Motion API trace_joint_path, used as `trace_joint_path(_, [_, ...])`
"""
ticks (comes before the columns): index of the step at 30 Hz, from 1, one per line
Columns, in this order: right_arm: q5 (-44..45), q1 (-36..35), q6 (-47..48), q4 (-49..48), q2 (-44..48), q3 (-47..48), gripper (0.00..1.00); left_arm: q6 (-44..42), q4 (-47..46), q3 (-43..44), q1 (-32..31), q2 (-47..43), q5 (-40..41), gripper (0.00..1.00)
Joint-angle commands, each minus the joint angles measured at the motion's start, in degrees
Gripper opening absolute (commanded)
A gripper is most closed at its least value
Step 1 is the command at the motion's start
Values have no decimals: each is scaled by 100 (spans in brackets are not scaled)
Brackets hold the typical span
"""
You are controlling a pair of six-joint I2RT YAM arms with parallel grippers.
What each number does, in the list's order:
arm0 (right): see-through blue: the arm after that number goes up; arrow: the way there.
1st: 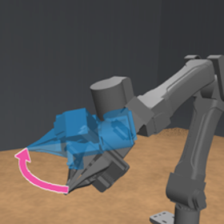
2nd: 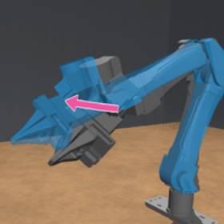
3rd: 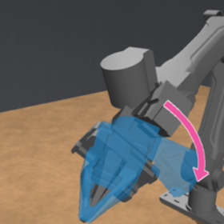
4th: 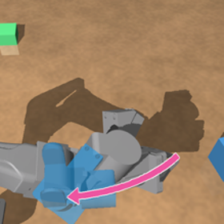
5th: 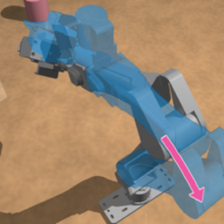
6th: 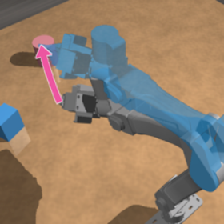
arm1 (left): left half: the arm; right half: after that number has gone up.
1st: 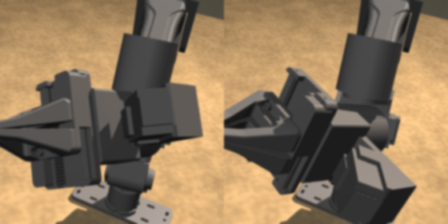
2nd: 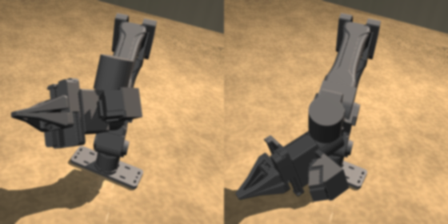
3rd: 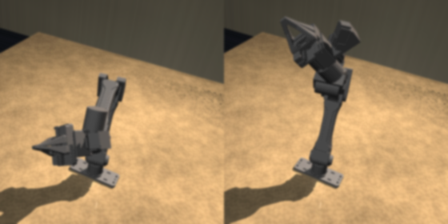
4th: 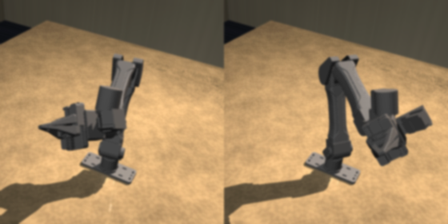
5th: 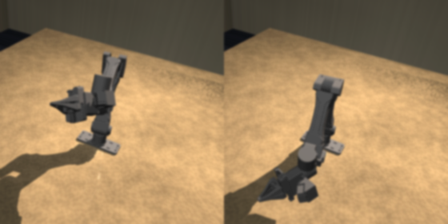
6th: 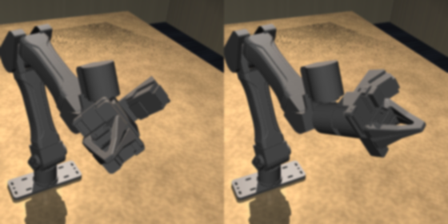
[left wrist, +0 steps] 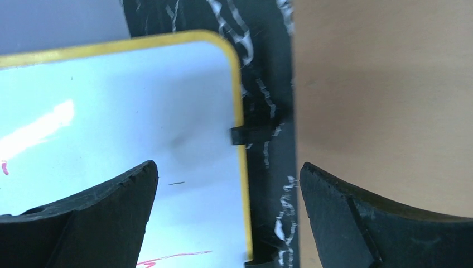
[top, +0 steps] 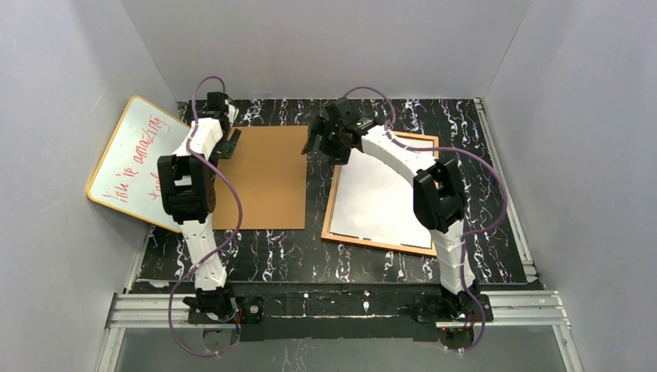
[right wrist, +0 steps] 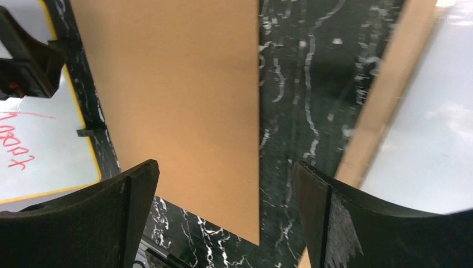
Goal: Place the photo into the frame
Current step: Pick up the photo frame item at the center of the board.
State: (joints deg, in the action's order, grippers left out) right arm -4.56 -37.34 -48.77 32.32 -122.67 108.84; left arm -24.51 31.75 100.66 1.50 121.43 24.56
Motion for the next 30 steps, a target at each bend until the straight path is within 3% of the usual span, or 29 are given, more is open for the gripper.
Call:
trace_joint_path(1, [-355,-138,-112,-328,-426,373,97,-385,-317,-481,179,-204,554,95])
trace_joint_path(10, [-597,-244,-258,-586,-1039,559,95,-934,-1471,-1250,225,-439,1507,89])
trace_joint_path(18, [-398,-305,-299,-718,-1084,355,95,-819,-1487,-1591,183,-482,950,88])
trace_joint_path(30, [-75,-319,-429,-774,-950,-96,94,-618,-1406,-1998,-446,-258,246,89])
